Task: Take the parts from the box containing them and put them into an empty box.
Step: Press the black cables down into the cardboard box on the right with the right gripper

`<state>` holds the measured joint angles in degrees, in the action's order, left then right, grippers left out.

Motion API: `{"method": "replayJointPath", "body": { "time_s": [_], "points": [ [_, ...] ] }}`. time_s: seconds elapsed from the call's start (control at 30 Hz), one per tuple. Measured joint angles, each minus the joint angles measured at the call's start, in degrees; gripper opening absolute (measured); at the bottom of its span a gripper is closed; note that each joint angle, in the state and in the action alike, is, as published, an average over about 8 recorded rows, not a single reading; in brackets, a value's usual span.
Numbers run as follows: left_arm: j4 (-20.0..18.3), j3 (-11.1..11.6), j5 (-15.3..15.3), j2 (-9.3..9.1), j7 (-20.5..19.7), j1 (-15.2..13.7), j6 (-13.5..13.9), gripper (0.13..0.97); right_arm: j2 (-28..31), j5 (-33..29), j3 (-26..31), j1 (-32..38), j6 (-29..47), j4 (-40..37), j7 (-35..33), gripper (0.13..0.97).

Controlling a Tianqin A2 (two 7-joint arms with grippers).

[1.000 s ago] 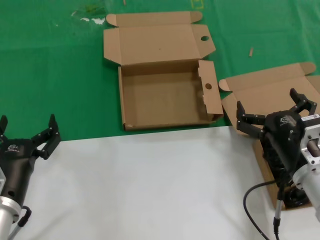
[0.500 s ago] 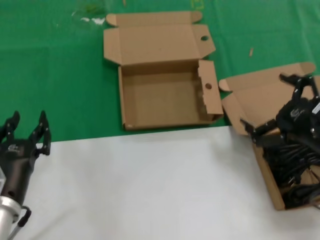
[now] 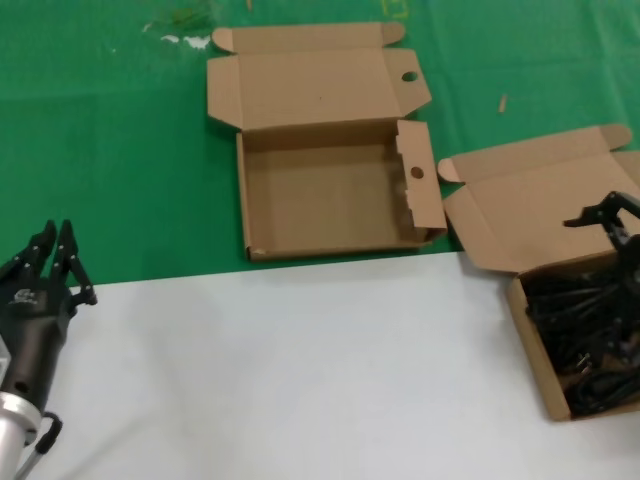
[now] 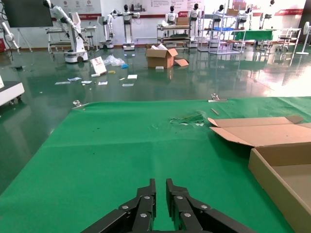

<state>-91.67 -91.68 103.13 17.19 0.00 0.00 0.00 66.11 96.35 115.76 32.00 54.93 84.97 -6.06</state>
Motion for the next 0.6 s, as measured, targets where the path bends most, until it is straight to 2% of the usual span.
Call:
{"method": "replayJointPath", "body": {
  "time_s": [0.27,0.43,0.6],
  "points": [
    [0.0,0.0,0.0,0.0,0.0,0.0,0.0,0.177,-5.5,-8.3,3.8,12.6,14.1,-12.2,-11.2,0.957],
    [0.0,0.0,0.0,0.0,0.0,0.0,0.0,0.151,-8.9,-12.0,5.1,17.8,18.2,-18.0,-15.5,0.949],
    [0.0,0.0,0.0,0.0,0.0,0.0,0.0,0.14,-11.8,-14.2,5.5,21.0,19.9,-22.7,-18.6,0.899]
  ]
}}
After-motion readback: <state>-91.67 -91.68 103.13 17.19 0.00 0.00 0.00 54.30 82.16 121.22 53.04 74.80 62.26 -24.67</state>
